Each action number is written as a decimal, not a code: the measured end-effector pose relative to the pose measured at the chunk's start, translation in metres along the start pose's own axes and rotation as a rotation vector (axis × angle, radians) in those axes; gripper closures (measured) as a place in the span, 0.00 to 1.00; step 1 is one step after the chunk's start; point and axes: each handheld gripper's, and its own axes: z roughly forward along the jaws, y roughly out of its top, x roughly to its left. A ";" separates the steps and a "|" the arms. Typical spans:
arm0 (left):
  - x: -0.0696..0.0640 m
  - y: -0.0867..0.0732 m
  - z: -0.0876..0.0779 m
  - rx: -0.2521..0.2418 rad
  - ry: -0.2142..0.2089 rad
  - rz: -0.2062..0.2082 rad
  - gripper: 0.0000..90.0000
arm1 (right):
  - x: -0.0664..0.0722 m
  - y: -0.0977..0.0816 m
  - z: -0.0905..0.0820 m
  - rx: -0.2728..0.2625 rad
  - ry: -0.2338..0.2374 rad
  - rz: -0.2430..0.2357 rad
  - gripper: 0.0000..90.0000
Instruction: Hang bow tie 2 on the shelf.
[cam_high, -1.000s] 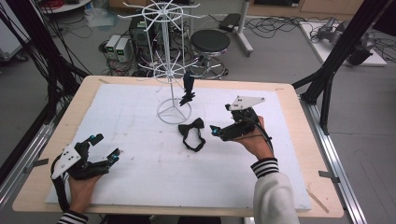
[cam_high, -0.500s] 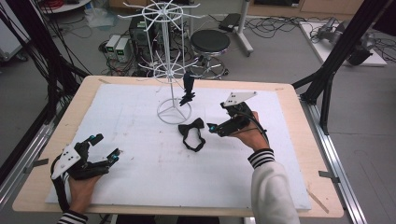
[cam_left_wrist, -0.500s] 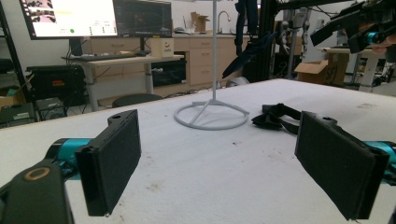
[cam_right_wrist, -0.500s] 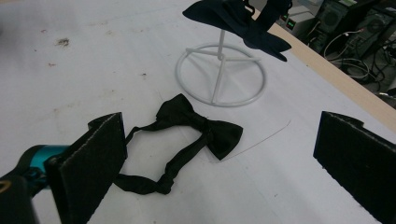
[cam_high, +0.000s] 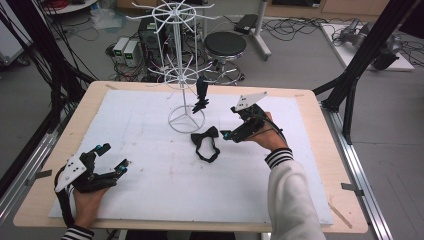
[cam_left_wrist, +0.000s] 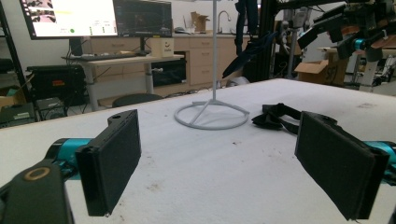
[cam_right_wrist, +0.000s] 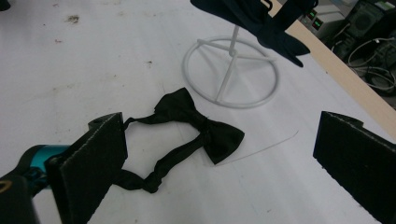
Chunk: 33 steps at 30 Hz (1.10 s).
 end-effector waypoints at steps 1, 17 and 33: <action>0.000 0.000 0.000 0.000 0.000 0.001 0.17 | -0.002 0.001 0.000 0.002 0.008 0.000 0.02; 0.000 0.000 0.000 0.000 0.000 0.000 0.17 | -0.014 0.021 0.021 0.084 0.063 -0.096 0.05; 0.000 0.000 0.000 0.001 0.000 0.001 0.17 | -0.010 0.021 0.047 0.130 0.094 -0.120 0.05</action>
